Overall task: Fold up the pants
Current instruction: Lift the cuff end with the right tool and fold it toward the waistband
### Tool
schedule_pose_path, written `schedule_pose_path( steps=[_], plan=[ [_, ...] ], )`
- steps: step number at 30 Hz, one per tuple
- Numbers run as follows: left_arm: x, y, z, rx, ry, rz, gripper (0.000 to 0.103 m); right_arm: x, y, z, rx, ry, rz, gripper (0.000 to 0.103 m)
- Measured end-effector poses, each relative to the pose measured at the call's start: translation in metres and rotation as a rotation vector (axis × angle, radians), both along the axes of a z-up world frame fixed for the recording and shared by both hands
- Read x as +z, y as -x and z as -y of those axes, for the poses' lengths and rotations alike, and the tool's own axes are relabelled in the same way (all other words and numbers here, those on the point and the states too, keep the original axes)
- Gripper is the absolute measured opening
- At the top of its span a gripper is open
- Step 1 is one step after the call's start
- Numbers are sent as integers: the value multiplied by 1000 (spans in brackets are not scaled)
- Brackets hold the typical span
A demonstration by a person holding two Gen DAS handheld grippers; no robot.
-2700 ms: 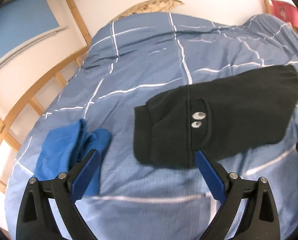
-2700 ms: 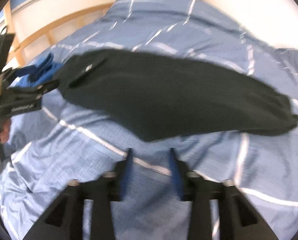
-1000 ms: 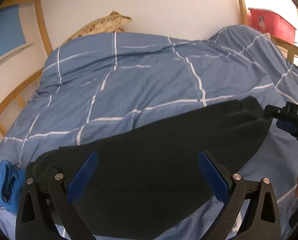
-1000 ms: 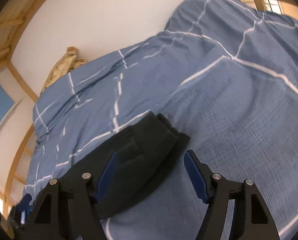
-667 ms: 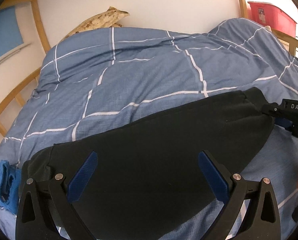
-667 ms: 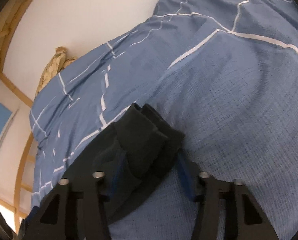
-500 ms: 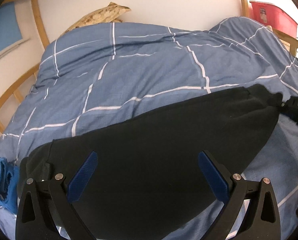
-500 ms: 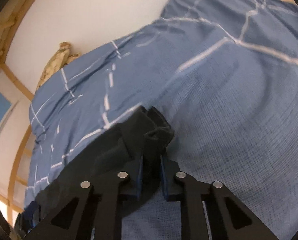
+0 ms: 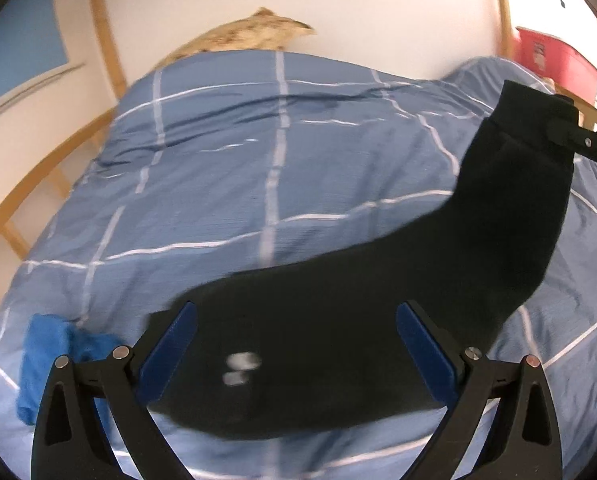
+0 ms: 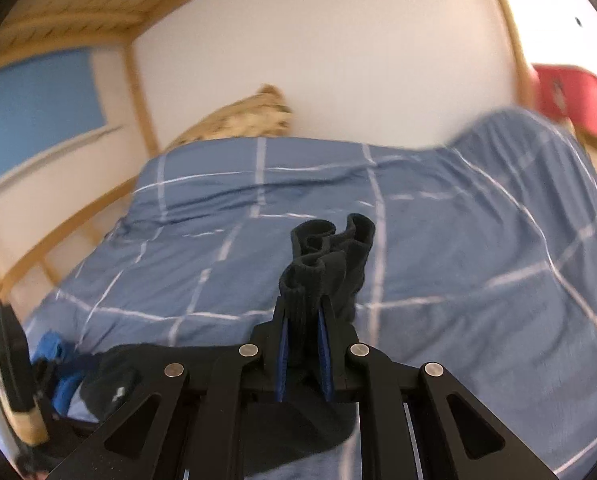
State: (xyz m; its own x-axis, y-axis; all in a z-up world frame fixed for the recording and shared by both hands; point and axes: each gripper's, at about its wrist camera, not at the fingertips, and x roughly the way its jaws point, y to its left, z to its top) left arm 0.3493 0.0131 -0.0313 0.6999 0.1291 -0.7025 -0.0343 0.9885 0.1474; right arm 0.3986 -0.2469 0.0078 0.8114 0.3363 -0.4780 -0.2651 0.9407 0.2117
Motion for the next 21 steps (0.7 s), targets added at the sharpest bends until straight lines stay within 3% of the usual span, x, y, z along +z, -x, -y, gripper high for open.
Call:
schedule_pose_path(
  steps=[6, 12, 17, 21],
  plan=[
    [17, 24, -65, 43, -59, 6, 101, 18, 22, -77, 96, 79, 32, 15],
    [15, 43, -122, 62, -114, -21, 101, 10, 41, -154, 199, 133, 20, 15],
    [7, 50, -162, 58, -45, -50, 101, -8, 60, -213, 288, 183, 12, 14],
    [3, 59, -189, 92, -47, -53, 101, -26, 72, -250, 343, 213, 1, 14]
  ],
)
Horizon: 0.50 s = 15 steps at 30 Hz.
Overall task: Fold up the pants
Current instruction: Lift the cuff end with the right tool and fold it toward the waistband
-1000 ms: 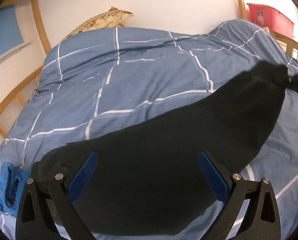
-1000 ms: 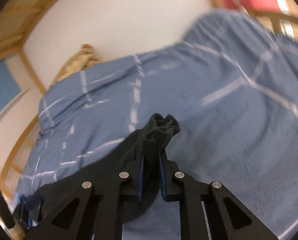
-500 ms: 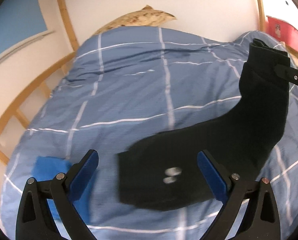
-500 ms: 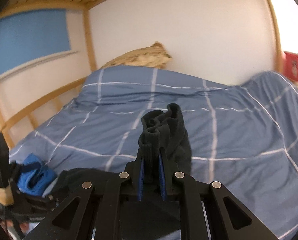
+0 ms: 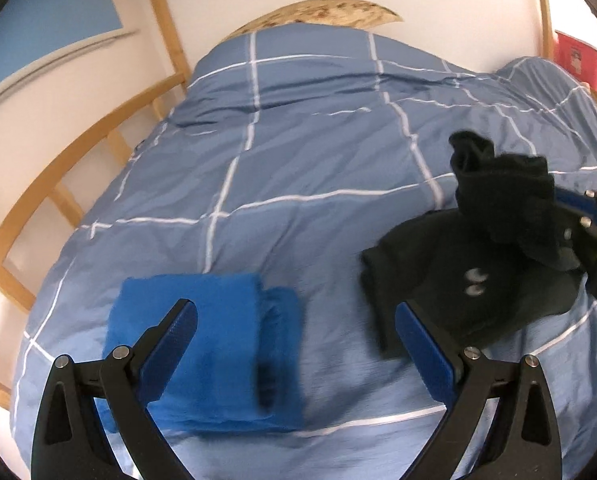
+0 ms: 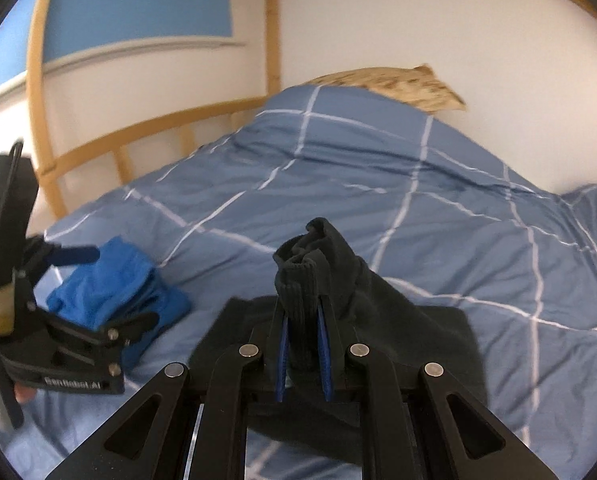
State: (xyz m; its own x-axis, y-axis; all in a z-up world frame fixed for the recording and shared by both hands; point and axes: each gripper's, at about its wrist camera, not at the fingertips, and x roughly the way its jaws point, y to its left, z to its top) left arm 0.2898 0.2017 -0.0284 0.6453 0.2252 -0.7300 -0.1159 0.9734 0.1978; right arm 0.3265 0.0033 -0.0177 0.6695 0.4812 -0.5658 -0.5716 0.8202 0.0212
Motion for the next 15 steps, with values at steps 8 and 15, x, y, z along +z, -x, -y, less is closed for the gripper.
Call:
schedule_pose_path(
  steps=[8, 15],
  plan=[
    [-5, 15, -33, 37, 63, -9, 101, -39, 7, -50, 41, 47, -67, 18],
    [0, 21, -25, 19, 160, 14, 101, -42, 30, -35, 82, -33, -131, 53]
  ],
)
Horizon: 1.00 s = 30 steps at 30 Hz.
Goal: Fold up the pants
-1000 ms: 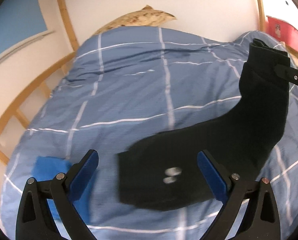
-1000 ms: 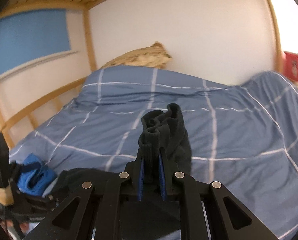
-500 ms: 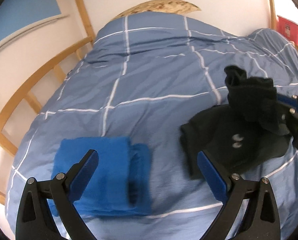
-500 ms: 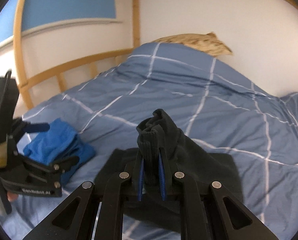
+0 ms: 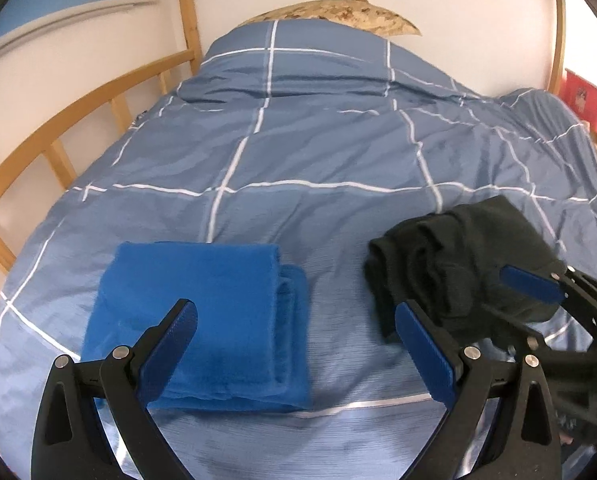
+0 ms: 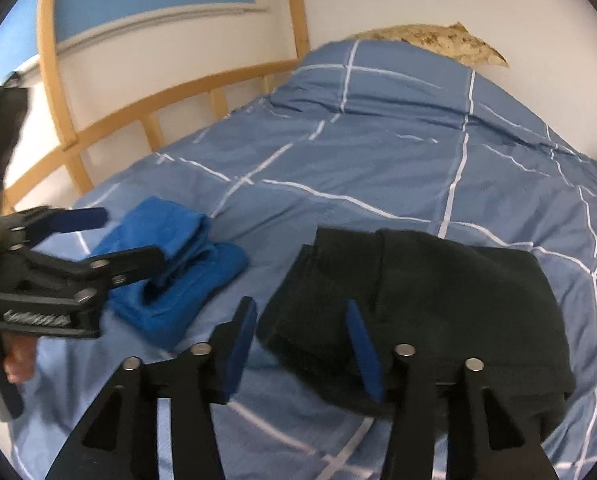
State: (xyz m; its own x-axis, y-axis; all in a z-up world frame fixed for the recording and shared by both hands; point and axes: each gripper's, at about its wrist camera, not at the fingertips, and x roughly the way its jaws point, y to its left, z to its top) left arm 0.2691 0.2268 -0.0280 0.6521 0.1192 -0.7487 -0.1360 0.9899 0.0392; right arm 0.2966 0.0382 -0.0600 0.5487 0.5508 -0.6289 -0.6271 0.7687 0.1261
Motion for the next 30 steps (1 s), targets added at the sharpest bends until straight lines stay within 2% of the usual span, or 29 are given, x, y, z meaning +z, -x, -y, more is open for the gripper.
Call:
schedule_pose_path(
  steps=[4, 8, 10, 15, 18, 21, 24, 26, 30],
  plan=[
    [3, 8, 17, -37, 40, 32, 101, 9, 22, 23, -44, 24, 84, 53],
    [-6, 14, 34, -58, 130, 80, 99, 14, 35, 70, -204, 48, 196, 63],
    [-12, 14, 41, -59, 164, 87, 95, 11, 37, 97, -304, 60, 241, 65],
    [-33, 3, 64, -83, 215, 71, 92, -13, 23, 137, -432, 88, 188, 67],
    [-38, -3, 72, -98, 235, 96, 91, -30, 16, 154, -478, 68, 134, 67],
    [-43, -10, 74, -81, 245, 110, 90, -42, 12, 163, -509, 44, 92, 67],
    [-50, -18, 74, -64, 282, 89, 87, -50, 7, 167, -529, 26, 70, 67],
    [-56, -24, 73, -55, 312, 68, 81, -54, 7, 169, -536, 22, 63, 67],
    [-67, -35, 67, -34, 403, 43, 74, -58, 2, 169, -540, 30, 52, 67]
  ],
)
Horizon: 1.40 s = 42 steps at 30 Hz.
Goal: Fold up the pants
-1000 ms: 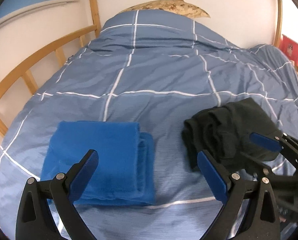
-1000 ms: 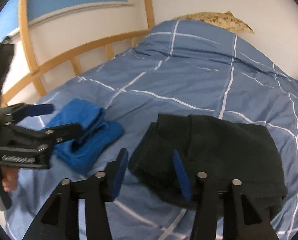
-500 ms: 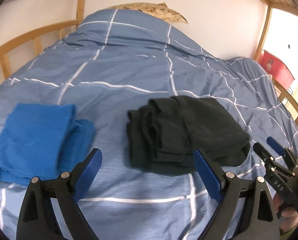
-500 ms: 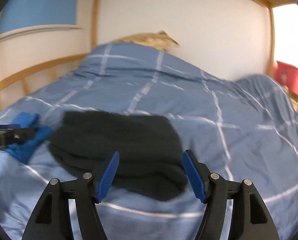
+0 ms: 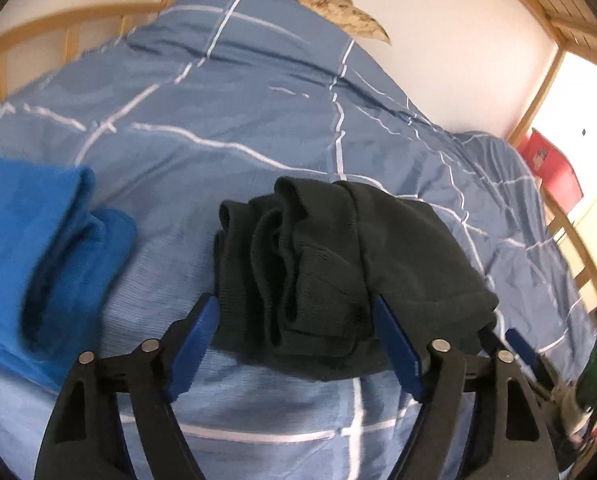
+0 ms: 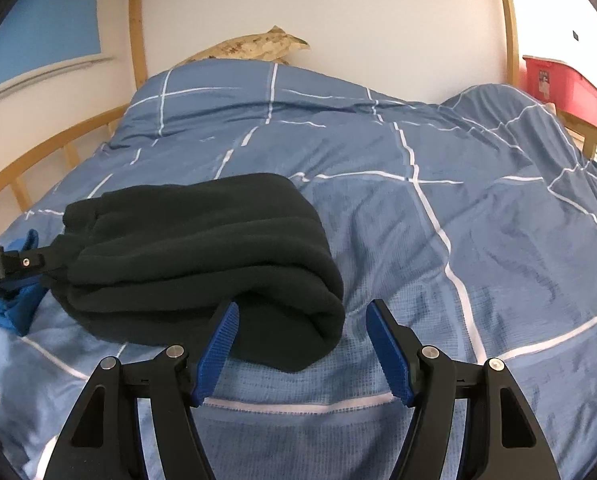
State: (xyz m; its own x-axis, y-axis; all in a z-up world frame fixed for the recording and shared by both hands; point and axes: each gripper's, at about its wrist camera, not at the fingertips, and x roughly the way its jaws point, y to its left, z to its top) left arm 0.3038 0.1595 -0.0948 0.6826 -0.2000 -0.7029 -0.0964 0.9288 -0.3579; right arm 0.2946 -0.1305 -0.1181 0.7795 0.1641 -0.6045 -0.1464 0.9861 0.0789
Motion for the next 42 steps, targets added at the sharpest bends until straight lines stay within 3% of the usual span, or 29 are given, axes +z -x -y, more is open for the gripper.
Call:
schedule_pose_path(
  steps=[3, 5, 8, 14, 18, 24, 27, 36, 39, 40, 41, 42],
  plan=[
    [-2, -4, -1, 28, 28, 3, 57, 1, -2, -2, -9, 23, 14, 67],
    [-1, -7, -1, 24, 62, 4, 29, 2, -3, -4, -7, 34, 23, 67],
    [5, -10, 2, 28, 49, 20, 20, -1, -4, -6, -7, 50, 10, 67],
    [33, 0, 9, 8, -23, 108, 16, -7, -15, 3, -29, 17, -29, 67],
    [48, 8, 5, 37, -59, 144, 16, -6, -27, 6, -45, -4, -40, 67],
    [11, -3, -18, 96, -25, -3, 16, -7, -28, -8, -91, 90, -36, 67],
    [-1, 0, -20, 104, -33, -23, 17, -11, -23, -10, -165, 160, -42, 67],
    [-6, 2, -12, 93, -107, -44, 19, -25, -20, 0, -192, 150, -136, 67],
    [4, 8, -9, 87, -163, -15, 27, -17, -13, 4, -183, 127, -123, 67],
    [9, 11, -8, 102, -187, -4, 40, -14, -10, 4, -180, 124, -115, 67],
    [15, 17, -7, 120, -216, 13, 61, -8, -4, 4, -177, 121, -92, 68],
    [23, 24, -6, 136, -236, 43, 71, -3, -1, 3, -173, 119, -70, 69]
  ],
)
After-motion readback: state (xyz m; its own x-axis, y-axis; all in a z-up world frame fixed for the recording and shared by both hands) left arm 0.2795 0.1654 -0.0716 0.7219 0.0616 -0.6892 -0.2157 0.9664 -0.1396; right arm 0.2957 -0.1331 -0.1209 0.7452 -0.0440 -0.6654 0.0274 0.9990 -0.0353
